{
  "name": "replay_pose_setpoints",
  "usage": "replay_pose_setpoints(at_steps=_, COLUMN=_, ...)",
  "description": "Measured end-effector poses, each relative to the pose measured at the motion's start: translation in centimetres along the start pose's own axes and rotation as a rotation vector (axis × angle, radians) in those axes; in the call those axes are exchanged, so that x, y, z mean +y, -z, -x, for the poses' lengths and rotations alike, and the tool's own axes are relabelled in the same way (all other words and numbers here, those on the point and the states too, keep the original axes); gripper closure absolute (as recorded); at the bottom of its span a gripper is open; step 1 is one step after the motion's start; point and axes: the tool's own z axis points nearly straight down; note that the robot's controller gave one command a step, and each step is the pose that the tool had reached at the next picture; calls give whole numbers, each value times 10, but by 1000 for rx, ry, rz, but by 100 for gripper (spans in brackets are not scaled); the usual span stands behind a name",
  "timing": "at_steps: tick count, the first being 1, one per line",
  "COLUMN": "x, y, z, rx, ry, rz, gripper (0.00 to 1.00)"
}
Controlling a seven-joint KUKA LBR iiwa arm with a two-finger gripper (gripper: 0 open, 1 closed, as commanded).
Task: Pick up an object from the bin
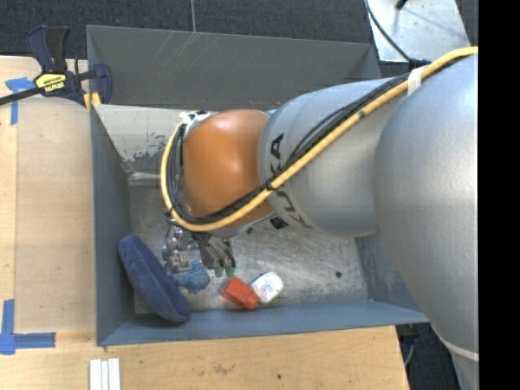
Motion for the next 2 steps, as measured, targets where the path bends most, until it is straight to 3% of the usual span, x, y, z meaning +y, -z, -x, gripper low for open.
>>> replay_pose_setpoints(at_steps=1, x=0, y=0, z=0, rx=0, ry=0, rz=0, gripper=0)
replay_pose_setpoints(at_steps=2, x=0, y=0, z=0, rx=0, ry=-1, rz=0, gripper=100)
